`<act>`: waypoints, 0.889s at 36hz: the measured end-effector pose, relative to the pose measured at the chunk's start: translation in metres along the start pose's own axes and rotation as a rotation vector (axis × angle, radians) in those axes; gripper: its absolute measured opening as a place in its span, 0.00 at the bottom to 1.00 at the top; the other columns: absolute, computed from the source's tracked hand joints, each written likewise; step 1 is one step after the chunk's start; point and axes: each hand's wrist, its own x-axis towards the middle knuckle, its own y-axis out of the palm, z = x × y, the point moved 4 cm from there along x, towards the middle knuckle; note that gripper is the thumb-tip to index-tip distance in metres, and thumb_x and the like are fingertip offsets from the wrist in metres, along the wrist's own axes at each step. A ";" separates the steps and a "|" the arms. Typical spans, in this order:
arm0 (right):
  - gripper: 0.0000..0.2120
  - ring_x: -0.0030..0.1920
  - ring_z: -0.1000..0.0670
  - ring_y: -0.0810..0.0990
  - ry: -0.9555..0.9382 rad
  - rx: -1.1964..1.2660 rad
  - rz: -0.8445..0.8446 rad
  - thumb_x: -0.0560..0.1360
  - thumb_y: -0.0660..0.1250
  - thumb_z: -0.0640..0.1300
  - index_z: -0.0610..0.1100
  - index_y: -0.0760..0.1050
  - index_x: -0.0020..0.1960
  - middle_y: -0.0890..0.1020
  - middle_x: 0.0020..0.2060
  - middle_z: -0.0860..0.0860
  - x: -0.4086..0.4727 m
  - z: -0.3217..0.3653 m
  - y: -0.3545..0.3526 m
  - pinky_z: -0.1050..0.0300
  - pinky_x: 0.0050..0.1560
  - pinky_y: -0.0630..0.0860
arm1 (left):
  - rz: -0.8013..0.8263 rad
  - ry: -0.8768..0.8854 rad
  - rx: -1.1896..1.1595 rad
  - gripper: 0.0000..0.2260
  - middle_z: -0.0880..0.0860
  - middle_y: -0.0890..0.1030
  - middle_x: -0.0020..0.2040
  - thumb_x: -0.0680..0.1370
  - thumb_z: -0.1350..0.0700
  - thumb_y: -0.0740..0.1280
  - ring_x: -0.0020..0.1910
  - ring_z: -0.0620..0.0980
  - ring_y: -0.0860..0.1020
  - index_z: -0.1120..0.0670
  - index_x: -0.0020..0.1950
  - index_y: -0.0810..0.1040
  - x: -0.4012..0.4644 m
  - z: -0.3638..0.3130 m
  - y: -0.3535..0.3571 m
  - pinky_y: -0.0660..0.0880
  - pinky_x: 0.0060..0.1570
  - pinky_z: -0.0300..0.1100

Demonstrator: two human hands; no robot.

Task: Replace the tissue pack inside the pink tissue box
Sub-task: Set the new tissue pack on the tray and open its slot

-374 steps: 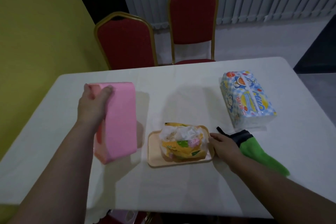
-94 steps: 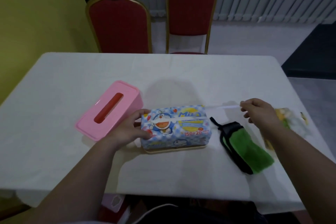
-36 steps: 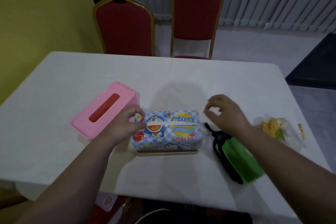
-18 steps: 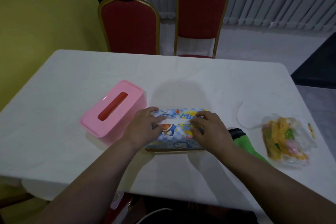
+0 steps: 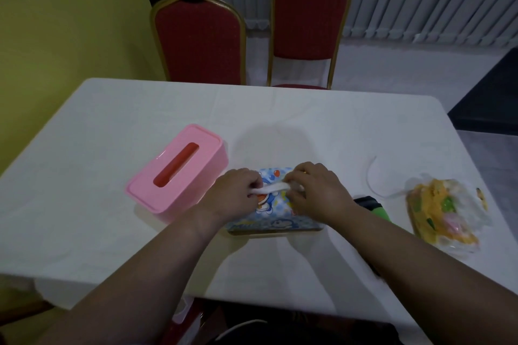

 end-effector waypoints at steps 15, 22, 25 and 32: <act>0.07 0.47 0.51 0.76 0.244 0.377 0.092 0.76 0.64 0.47 0.49 0.75 0.53 0.79 0.47 0.53 0.007 -0.011 -0.005 0.58 0.44 0.71 | 0.063 -0.168 -0.153 0.10 0.48 0.81 0.49 0.76 0.61 0.61 0.47 0.48 0.78 0.50 0.50 0.79 -0.001 0.022 -0.006 0.74 0.47 0.40; 0.07 0.44 0.54 0.75 0.345 0.441 0.127 0.77 0.63 0.50 0.49 0.77 0.49 0.77 0.42 0.55 0.012 -0.019 -0.002 0.61 0.39 0.69 | 0.107 -0.190 -0.177 0.15 0.47 0.80 0.48 0.71 0.65 0.64 0.47 0.47 0.77 0.47 0.50 0.77 0.002 0.025 -0.005 0.74 0.45 0.39; 0.06 0.43 0.53 0.75 0.380 0.457 0.150 0.77 0.63 0.50 0.50 0.76 0.46 0.77 0.41 0.55 0.015 -0.021 0.000 0.61 0.38 0.70 | 0.116 -0.196 -0.183 0.14 0.47 0.80 0.49 0.72 0.65 0.65 0.49 0.47 0.78 0.47 0.51 0.77 0.005 0.025 -0.005 0.74 0.47 0.38; 0.05 0.44 0.52 0.76 0.480 0.567 0.152 0.75 0.66 0.49 0.49 0.78 0.46 0.77 0.39 0.56 0.021 -0.025 0.001 0.59 0.43 0.71 | 0.085 -0.199 -0.137 0.06 0.47 0.80 0.49 0.76 0.55 0.65 0.48 0.47 0.78 0.47 0.51 0.78 0.011 0.025 -0.008 0.72 0.47 0.38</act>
